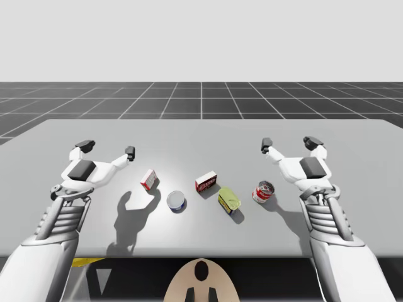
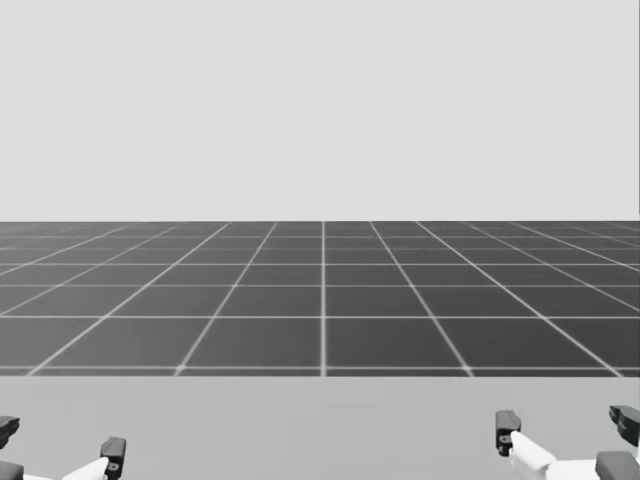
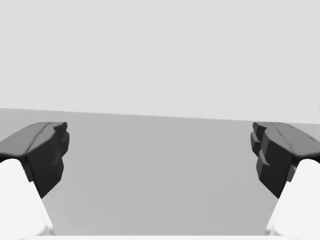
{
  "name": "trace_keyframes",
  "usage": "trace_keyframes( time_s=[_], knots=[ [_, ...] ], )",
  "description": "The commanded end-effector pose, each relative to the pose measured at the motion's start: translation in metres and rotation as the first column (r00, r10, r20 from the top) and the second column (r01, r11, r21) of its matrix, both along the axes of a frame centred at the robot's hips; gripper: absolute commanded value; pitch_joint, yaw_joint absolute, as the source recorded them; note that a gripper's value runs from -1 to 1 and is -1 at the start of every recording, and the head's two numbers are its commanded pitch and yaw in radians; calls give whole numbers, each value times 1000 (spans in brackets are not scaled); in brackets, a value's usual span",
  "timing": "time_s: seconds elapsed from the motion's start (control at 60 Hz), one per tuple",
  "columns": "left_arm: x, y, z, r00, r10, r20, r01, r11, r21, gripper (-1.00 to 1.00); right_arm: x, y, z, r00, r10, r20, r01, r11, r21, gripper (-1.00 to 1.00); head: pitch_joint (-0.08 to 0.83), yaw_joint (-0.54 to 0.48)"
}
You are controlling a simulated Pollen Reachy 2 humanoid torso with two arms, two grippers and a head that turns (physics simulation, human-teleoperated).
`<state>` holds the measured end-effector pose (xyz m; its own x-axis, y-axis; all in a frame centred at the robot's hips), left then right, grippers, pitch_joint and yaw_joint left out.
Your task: Pick up the pudding box and lift it.
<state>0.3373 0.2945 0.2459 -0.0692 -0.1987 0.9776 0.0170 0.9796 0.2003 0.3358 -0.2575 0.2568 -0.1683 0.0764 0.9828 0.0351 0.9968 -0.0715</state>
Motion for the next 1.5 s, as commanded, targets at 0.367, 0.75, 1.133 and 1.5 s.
trace_keyframes(
  time_s=[0.367, 0.75, 1.133, 1.5],
  knots=[
    [1, -1, 0, 1000, -7, -7, 7, 1000, -1, -1000, -1, 0, 1, 1000, 6, 5, -6, 1000, 7, -1000, 179, 2],
    [1, -1, 0, 1000, -8, -14, 8, 1000, 6, -1000, 1, 2, 0, 1000, -10, -1, 10, 1000, -16, -1000, 443, 0],
    [0, -2, 1, 1000, -13, -16, 13, 1000, 4, -1000, 0, 2, 2, 1000, -12, 2, 12, 1000, -12, -1000, 614, -6],
    [-25, -15, 23, 985, -145, -89, 140, 988, -62, -1000, 1, 1, 1, 1000, -10, -8, 10, 1000, -8, -1000, 643, -5]
  ],
)
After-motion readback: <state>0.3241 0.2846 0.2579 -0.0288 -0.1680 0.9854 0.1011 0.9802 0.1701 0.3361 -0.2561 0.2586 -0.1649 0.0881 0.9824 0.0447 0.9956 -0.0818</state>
